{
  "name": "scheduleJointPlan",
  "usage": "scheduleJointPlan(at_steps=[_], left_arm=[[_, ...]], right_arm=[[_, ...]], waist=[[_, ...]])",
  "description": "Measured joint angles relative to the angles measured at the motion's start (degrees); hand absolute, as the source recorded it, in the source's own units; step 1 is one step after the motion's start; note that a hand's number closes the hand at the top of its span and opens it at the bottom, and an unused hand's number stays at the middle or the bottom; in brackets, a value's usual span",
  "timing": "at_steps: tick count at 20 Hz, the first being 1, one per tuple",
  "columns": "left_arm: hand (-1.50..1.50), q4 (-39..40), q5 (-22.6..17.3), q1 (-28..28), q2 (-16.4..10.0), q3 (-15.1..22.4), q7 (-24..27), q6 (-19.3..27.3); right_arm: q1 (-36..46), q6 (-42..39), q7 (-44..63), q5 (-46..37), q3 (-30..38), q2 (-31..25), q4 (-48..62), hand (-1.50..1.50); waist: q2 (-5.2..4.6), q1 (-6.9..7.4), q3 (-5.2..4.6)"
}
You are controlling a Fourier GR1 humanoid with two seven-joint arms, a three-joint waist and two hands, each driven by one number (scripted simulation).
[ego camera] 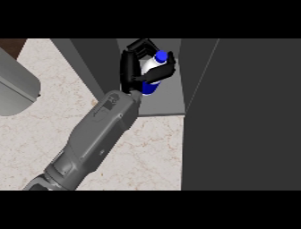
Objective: Pick up the bottled water, place it into the cabinet and close the cabinet
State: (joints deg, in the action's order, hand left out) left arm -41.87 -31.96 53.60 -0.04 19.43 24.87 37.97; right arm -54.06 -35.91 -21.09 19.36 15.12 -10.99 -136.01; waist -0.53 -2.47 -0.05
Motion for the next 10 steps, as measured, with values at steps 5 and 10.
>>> scheduleJointPlan(at_steps=[5, 10], left_arm=[[1.50, 8.31, 1.08, 4.14, -0.22, -0.13, 2.70, -0.64], [-1.50, 16.82, 3.48, 9.05, -0.88, -0.11, 2.77, -1.77]], right_arm=[[1.30, -0.02, 0.89, 0.59, -0.09, -0.23, 0.17, -1.50], [1.81, -0.18, 1.17, 1.11, -0.29, 0.07, 0.37, -1.50]], waist=[[-0.15, -0.11, 0.01], [-0.30, -0.55, 0.02]])
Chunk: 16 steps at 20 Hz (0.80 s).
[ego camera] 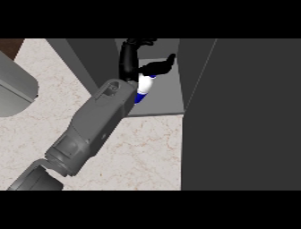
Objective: Pick up the bottled water, place it into the cabinet and close the cabinet
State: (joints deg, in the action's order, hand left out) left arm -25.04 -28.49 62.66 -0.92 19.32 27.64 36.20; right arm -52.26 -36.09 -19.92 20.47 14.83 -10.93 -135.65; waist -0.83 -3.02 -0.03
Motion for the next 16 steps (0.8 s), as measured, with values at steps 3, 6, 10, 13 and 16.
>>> scheduleJointPlan(at_steps=[3, 6, 10, 13, 16], left_arm=[[-1.50, 3.84, 0.95, 1.68, 0.43, 0.12, 0.66, 0.14], [-1.50, 7.62, 1.47, 3.98, 0.61, -0.88, 1.11, 0.34], [-1.50, 9.86, 0.77, 5.68, 0.69, -2.33, 1.60, -0.96], [-1.50, 10.17, 0.36, 7.33, 0.59, -3.74, 2.15, -2.58], [-1.50, 8.85, -0.59, 6.87, 0.61, -5.00, 4.75, -5.00]], right_arm=[[0.71, 0.38, 0.74, 0.17, -1.12, 0.44, -0.10, -1.50], [1.01, 0.19, 0.59, 0.31, -1.50, 0.60, -0.15, -1.50], [0.66, -0.47, 0.27, 0.44, -1.03, 0.60, -0.10, -1.50], [0.81, -0.27, 0.56, 0.64, -0.89, 0.56, -0.18, -1.50], [1.10, -0.53, 0.64, 0.79, -0.14, 0.19, 0.02, -1.50]], waist=[[-0.08, -0.08, -0.01], [-0.21, -0.39, -0.02], [-0.19, -0.64, -0.02], [-0.07, -0.19, -0.03], [0.05, 0.10, -0.03]])
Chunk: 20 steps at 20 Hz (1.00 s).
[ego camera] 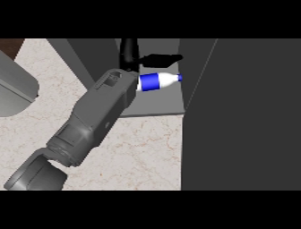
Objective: Pick up the bottled water, place it into the cabinet and close the cabinet
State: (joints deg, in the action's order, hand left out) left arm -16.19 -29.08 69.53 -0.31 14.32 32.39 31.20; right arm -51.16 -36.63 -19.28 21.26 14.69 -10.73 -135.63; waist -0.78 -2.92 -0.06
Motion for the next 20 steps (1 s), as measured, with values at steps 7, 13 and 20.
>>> scheduleJointPlan(at_steps=[7, 13, 20], left_arm=[[-1.50, -6.30, -3.22, -2.44, 0.21, -0.24, 0.92, -6.76], [-1.50, -14.74, -4.43, -8.60, 0.28, 3.34, -1.08, -8.59], [-1.50, -30.20, -4.68, -19.20, -0.17, 8.60, -4.86, -7.58]], right_arm=[[1.08, 0.87, 1.43, 0.25, -0.35, 0.16, -0.16, -1.50], [0.69, 1.26, 2.66, 0.41, -1.88, 1.13, -0.48, -1.50], [0.25, 1.25, 3.07, 0.61, -1.75, 0.81, -0.67, -1.50]], waist=[[0.51, 1.00, 0.00], [1.03, 2.08, 0.01], [1.35, 3.25, 0.00]])
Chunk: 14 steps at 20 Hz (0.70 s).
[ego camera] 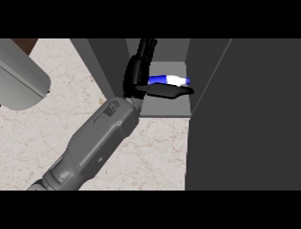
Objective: Pick up the bottled water, place it into the cabinet and close the cabinet
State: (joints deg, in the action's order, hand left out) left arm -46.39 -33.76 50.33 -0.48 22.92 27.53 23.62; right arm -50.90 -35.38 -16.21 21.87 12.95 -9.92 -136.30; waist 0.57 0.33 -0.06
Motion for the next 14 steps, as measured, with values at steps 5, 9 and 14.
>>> scheduleJointPlan(at_steps=[5, 9, 14], left_arm=[[-1.50, -12.51, 1.30, -9.64, -0.60, 4.26, -1.89, 1.43], [-1.50, -22.59, 2.48, -17.21, -2.48, 7.54, -4.08, 2.51], [-1.50, -33.20, 3.49, -26.03, -4.98, 10.64, -5.62, 3.32]], right_arm=[[0.43, 1.08, 0.82, -0.08, -2.11, 0.91, -0.17, -1.50], [1.75, 2.16, 1.82, -0.14, -2.01, 0.23, -0.26, -1.50], [3.32, 0.80, 3.90, -0.25, -3.63, -2.45, -0.25, 1.50]], waist=[[0.04, 0.53, -0.01], [-0.04, 0.68, 0.00], [-0.19, 0.56, 0.00]])
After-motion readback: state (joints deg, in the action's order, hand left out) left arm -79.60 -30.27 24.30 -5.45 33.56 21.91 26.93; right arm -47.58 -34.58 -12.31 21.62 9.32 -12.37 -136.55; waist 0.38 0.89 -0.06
